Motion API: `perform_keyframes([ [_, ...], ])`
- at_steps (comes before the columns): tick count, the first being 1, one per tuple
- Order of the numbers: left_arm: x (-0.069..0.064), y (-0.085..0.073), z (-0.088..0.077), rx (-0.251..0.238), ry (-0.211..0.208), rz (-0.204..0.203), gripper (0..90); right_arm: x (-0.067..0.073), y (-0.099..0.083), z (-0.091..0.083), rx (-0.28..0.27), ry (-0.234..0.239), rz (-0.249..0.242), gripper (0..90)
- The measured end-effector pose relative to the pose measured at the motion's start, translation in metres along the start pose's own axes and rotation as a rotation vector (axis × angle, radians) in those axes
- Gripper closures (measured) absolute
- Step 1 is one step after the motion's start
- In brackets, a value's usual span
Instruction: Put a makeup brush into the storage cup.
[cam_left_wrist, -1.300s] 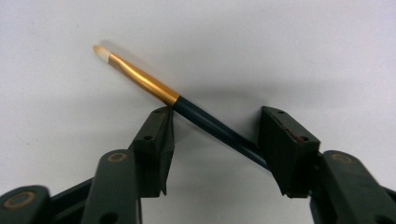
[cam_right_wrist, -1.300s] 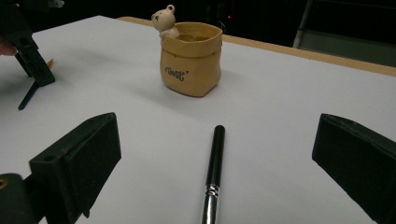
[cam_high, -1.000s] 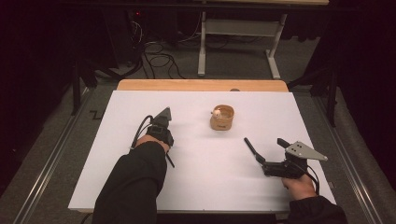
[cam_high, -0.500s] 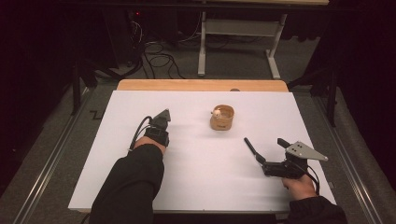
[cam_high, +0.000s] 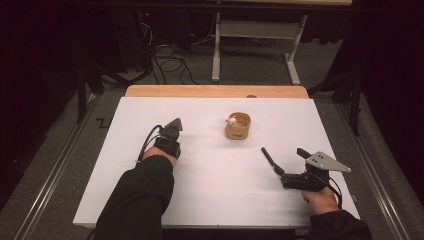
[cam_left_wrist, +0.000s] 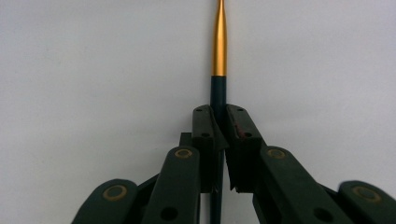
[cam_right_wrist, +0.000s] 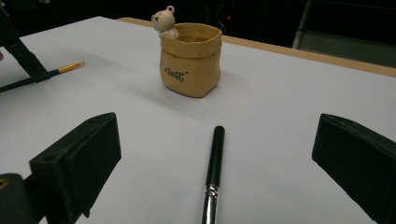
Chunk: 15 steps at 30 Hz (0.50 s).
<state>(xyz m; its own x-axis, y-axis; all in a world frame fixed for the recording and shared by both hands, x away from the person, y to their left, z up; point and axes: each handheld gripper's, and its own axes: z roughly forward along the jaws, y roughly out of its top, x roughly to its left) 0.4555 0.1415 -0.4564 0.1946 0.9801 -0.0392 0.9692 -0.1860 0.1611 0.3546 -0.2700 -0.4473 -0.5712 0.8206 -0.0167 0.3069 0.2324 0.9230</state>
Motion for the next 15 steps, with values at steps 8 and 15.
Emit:
perform_keyframes([
  [8, 0.005, -0.004, 0.0, -0.028, -0.034, 0.003, 83.1, 0.0, 0.0, 0.0, -0.001, 0.001, -0.001, 1.7],
  [15, 0.018, -0.011, -0.001, -0.084, -0.129, -0.017, 83.2, 0.0, 0.0, 0.0, 0.0, 0.0, 0.001, 1.7],
])
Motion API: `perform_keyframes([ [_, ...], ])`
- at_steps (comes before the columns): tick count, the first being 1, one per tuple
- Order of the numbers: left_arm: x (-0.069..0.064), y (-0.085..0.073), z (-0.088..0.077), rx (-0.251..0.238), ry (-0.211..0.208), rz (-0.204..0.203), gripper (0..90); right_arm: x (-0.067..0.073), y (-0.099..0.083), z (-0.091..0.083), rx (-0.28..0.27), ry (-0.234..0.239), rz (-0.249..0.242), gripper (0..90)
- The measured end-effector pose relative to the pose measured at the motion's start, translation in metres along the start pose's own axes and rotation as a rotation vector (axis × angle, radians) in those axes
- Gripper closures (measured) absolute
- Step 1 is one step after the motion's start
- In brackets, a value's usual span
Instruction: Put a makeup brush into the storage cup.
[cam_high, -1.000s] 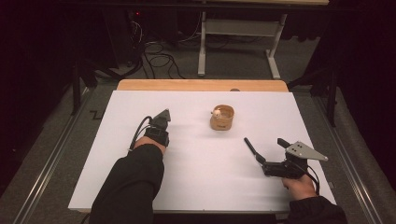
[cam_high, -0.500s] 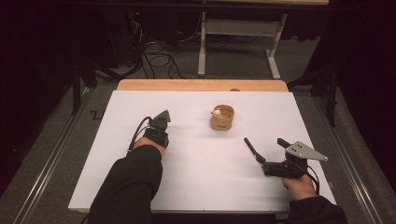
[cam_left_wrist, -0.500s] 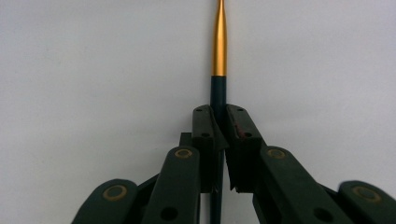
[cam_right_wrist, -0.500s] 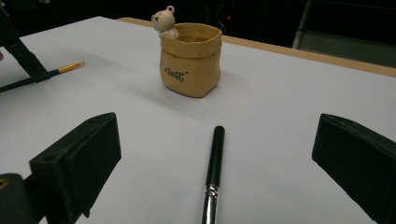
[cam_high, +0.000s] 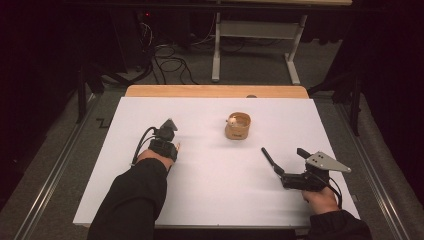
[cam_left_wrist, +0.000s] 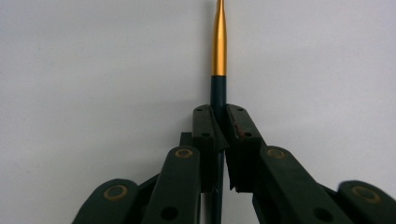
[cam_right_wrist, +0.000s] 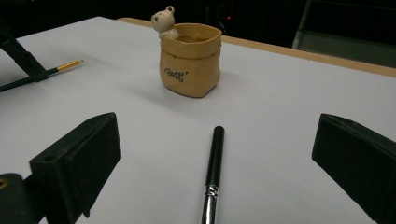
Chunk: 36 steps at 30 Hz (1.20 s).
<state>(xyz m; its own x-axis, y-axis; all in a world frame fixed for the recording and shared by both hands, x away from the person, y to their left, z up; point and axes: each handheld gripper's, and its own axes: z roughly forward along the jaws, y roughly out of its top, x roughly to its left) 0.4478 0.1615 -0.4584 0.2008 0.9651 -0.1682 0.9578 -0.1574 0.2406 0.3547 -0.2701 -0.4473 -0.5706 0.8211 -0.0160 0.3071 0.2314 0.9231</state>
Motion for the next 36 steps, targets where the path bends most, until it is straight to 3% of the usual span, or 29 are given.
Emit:
perform_keyframes([
  [3, 0.001, -0.005, -0.003, -0.038, -0.039, -0.001, 83.2, 0.0, 0.0, 0.0, 0.002, -0.001, -0.001, 1.7],
  [12, 0.002, -0.011, -0.014, -0.118, -0.032, 0.04, 83.5, 0.0, 0.0, 0.001, 0.004, -0.003, -0.003, 1.7],
  [16, 0.011, -0.014, -0.025, -0.17, -0.065, 0.031, 83.5, 0.001, 0.0, 0.001, 0.005, -0.008, -0.006, 1.8],
  [22, 0.018, -0.019, -0.036, -0.231, -0.068, 0.039, 83.5, 0.001, 0.0, 0.001, 0.006, -0.013, -0.011, 1.8],
  [26, 0.025, -0.024, -0.041, -0.288, -0.099, 0.023, 83.5, 0.001, 0.0, 0.001, 0.008, -0.016, -0.009, 1.8],
  [27, 0.028, -0.026, -0.042, -0.321, -0.106, 0.01, 83.5, 0.001, 0.0, 0.001, 0.008, -0.017, -0.014, 1.8],
  [28, 0.028, -0.026, -0.042, -0.321, -0.106, 0.01, 83.5, 0.001, 0.0, 0.001, 0.008, -0.017, -0.014, 1.8],
  [29, 0.032, -0.029, -0.044, -0.36, -0.12, 0.015, 83.5, 0.001, -0.001, 0.001, 0.009, -0.018, -0.019, 1.7],
  [32, 0.033, -0.033, -0.044, -0.398, -0.118, 0.026, 83.5, 0.001, -0.001, 0.001, 0.008, -0.019, -0.021, 1.8],
  [33, 0.033, -0.037, -0.043, -0.441, -0.127, 0.038, 83.5, 0.002, -0.001, 0.001, 0.005, -0.019, -0.021, 1.8],
  [36, 0.033, -0.041, -0.042, -0.474, -0.133, 0.054, 83.5, 0.002, 0.0, 0.001, 0.0, -0.02, -0.025, 1.8],
])
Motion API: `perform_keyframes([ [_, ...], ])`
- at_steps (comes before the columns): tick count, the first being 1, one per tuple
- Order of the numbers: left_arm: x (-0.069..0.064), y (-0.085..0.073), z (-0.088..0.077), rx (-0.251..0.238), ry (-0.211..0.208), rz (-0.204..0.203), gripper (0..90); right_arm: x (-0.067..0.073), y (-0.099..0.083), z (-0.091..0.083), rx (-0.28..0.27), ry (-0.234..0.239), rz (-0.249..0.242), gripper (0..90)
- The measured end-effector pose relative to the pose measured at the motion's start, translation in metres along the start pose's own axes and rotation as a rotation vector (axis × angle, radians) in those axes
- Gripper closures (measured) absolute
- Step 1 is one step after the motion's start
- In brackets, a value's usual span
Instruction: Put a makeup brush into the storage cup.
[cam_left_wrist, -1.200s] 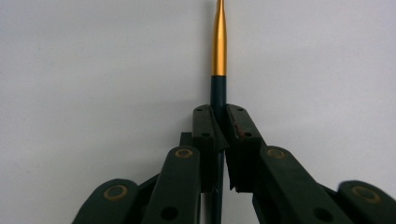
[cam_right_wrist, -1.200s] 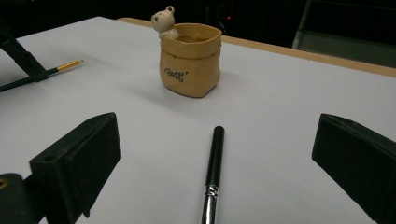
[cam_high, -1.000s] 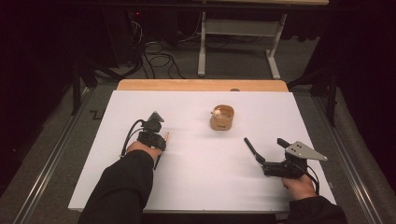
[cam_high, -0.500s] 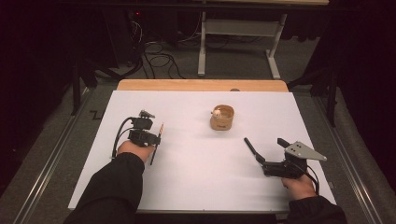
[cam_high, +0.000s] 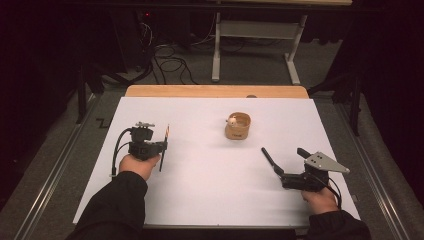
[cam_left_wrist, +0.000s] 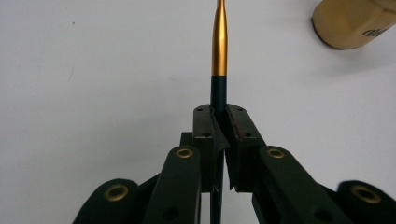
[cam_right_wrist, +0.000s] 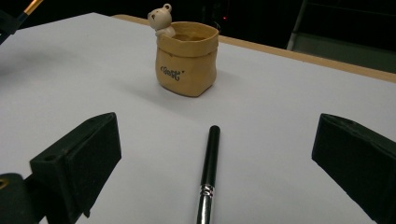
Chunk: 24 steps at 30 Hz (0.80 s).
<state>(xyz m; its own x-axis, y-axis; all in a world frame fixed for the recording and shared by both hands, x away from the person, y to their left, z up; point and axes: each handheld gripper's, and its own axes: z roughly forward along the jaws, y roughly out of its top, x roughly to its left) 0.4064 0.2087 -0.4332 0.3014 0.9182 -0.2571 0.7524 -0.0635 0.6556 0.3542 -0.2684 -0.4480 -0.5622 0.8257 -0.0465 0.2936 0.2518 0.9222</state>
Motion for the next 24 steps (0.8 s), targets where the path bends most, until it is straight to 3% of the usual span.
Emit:
perform_keyframes([
  [3, -0.002, -0.006, -0.005, -0.087, -0.02, 0.019, 83.5, 0.001, 0.0, -0.001, -0.004, -0.001, 0.003, 1.8],
  [4, -0.002, -0.006, -0.005, -0.087, -0.02, 0.019, 83.5, 0.001, 0.0, -0.001, -0.004, -0.001, 0.003, 1.8],
  [10, -0.007, -0.018, -0.006, -0.19, -0.009, 0.087, 83.5, 0.003, 0.001, -0.001, -0.012, 0.001, -0.007, 1.8],
  [20, 0.001, -0.034, -0.01, -0.326, -0.009, 0.073, 83.5, 0.007, 0.002, -0.002, -0.022, 0.004, -0.018, 1.8],
  [24, 0.002, -0.04, -0.011, -0.385, -0.018, 0.088, 83.5, 0.008, 0.002, -0.002, -0.027, 0.009, -0.02, 1.7],
])
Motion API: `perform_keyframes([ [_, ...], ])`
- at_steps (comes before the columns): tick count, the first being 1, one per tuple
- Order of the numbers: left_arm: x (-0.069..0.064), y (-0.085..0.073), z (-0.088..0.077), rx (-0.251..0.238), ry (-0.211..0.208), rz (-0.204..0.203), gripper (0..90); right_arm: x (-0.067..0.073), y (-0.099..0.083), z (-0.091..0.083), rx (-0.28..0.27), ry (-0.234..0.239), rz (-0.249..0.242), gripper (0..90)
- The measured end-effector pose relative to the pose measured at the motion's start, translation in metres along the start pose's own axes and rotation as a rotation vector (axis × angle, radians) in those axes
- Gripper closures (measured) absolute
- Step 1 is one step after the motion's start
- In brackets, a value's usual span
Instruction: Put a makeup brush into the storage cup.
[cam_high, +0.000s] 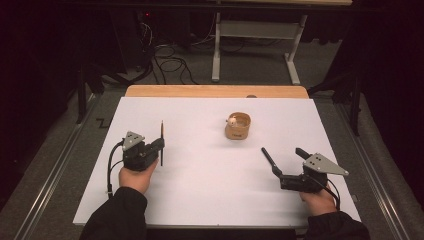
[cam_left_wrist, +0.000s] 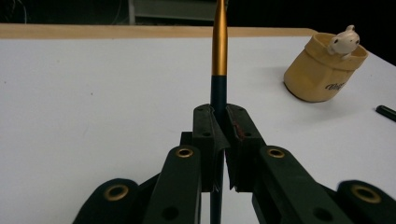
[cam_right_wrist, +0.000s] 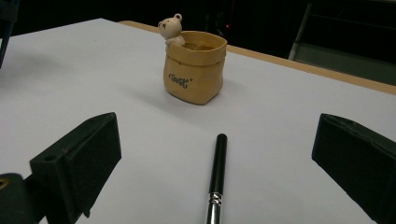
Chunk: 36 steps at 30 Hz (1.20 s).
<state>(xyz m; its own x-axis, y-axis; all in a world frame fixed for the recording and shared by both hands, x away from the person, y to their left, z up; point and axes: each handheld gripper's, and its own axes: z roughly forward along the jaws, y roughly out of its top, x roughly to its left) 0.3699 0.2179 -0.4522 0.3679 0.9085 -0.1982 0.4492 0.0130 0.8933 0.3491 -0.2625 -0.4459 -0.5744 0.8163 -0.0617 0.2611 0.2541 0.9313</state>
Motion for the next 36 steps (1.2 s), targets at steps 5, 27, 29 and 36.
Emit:
perform_keyframes([
  [5, -0.005, -0.003, -0.004, -0.054, -0.027, 0.076, 83.4, 0.0, 0.0, 0.0, -0.002, -0.007, 0.0, 1.7],
  [27, -0.006, -0.006, -0.012, -0.141, -0.102, 0.061, 83.4, -0.003, 0.0, -0.006, -0.028, -0.058, -0.004, 1.7],
  [29, -0.005, -0.006, -0.012, -0.146, -0.105, 0.057, 83.4, -0.002, 0.001, -0.007, -0.03, -0.057, -0.009, 1.7],
  [36, -0.008, -0.003, -0.009, -0.144, -0.112, 0.067, 83.4, 0.002, 0.015, -0.01, -0.041, -0.061, -0.027, 1.7],
])
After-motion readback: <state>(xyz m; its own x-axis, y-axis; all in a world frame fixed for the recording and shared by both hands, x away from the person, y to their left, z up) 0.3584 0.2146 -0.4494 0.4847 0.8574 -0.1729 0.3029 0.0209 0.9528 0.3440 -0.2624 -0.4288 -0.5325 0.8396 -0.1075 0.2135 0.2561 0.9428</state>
